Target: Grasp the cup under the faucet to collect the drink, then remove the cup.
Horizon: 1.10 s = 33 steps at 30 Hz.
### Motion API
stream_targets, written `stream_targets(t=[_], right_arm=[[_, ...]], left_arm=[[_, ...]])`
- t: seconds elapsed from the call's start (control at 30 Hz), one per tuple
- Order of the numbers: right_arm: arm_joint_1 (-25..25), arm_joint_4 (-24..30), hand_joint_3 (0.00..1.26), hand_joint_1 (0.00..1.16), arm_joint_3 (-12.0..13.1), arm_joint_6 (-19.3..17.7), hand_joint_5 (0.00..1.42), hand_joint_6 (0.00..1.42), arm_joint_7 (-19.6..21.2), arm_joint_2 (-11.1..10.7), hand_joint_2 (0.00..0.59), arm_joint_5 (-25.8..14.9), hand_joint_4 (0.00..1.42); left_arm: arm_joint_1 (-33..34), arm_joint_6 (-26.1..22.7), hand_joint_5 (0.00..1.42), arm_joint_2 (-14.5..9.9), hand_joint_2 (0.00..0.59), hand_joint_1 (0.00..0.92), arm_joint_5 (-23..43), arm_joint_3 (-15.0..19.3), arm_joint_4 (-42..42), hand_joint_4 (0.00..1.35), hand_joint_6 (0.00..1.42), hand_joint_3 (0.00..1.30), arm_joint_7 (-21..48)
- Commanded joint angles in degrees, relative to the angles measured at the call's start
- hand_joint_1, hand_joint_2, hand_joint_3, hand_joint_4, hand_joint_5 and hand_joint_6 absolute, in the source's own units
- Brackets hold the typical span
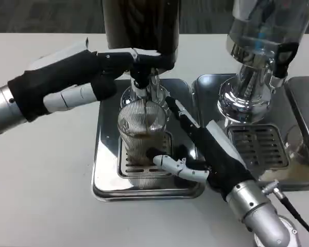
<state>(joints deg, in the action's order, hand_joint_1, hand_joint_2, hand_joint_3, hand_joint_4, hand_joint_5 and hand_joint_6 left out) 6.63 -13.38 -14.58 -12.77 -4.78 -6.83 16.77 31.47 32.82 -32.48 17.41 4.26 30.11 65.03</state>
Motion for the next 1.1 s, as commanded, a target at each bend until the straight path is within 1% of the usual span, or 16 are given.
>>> stream_targets(t=[0.03, 0.73, 0.9, 1.0, 1.03, 1.1], right_arm=[[1.5, -1.3, 0.0, 0.63, -0.4, -1.5, 0.0, 0.02, 0.9, 0.6, 0.221, 0.2, 0.0], [4.1, -5.2, 0.0, 0.62, -0.7, -2.5, 0.0, 0.02, 1.4, 1.7, 0.226, 0.1, 0.0], [4.3, -5.4, 0.0, 0.62, -0.5, -2.6, 0.0, 0.02, 1.5, 1.9, 0.228, 0.0, 0.0], [4.4, -5.6, 0.0, 0.62, -0.6, -2.6, 0.0, 0.02, 1.6, 2.0, 0.229, 0.0, 0.0], [4.4, -5.7, 0.0, 0.62, -0.5, -2.6, 0.0, 0.02, 1.5, 2.1, 0.229, -0.1, 0.0], [4.6, -5.9, 0.0, 0.62, -0.7, -2.3, 0.0, 0.02, 0.9, 2.0, 0.229, -0.3, 0.0]], left_arm=[[-1.7, 0.2, 0.1, -1.2, 0.083, 0.0, -0.9, -0.5, -0.7, 0.11, 0.1, 0.24, 0.7], [-2.6, 0.2, 0.1, -1.7, 0.083, 0.0, -0.9, -0.5, -1.6, 0.11, 0.11, 0.25, -0.4], [-2.8, 0.3, 0.1, -1.8, 0.083, 0.0, -0.8, -0.4, -1.5, 0.11, 0.11, 0.25, -0.7], [-2.5, -0.5, 0.1, -1.6, 0.083, 0.0, -0.2, 0.0, -0.9, 0.11, 0.11, 0.25, -0.9], [-2.4, -1.0, 0.1, -1.5, 0.083, 0.0, 0.2, 0.3, -0.7, 0.11, 0.11, 0.25, -1.0], [-2.1, -0.5, 0.1, -1.7, 0.083, 0.0, -0.1, 0.6, -0.1, 0.11, 0.11, 0.25, -1.4]])
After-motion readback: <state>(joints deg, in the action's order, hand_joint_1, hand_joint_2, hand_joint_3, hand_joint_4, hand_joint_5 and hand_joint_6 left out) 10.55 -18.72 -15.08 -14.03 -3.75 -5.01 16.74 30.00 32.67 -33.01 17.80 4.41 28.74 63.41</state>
